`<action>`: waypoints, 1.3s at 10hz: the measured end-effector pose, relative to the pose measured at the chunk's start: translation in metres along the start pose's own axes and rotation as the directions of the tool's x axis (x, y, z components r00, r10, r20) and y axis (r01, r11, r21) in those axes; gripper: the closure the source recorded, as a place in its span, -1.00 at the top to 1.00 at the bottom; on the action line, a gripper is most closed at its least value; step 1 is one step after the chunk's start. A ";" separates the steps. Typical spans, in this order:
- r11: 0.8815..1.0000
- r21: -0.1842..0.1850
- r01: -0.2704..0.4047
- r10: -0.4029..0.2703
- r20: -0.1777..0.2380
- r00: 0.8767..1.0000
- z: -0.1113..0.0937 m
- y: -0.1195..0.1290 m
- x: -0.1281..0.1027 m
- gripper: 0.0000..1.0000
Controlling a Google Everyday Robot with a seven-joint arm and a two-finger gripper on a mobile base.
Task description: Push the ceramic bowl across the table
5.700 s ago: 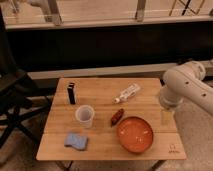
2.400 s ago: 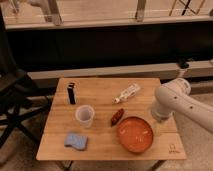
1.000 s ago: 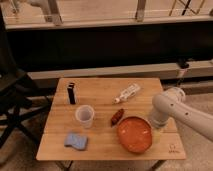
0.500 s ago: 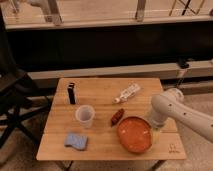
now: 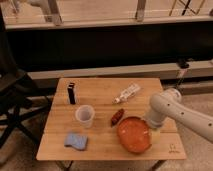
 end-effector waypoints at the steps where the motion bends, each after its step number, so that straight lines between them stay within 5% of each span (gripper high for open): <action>1: 1.000 -0.003 0.002 -0.002 0.003 1.000 0.001 0.000 0.001 0.60; 13: 0.996 -0.037 0.076 -0.075 0.023 0.997 0.010 -0.004 -0.011 0.60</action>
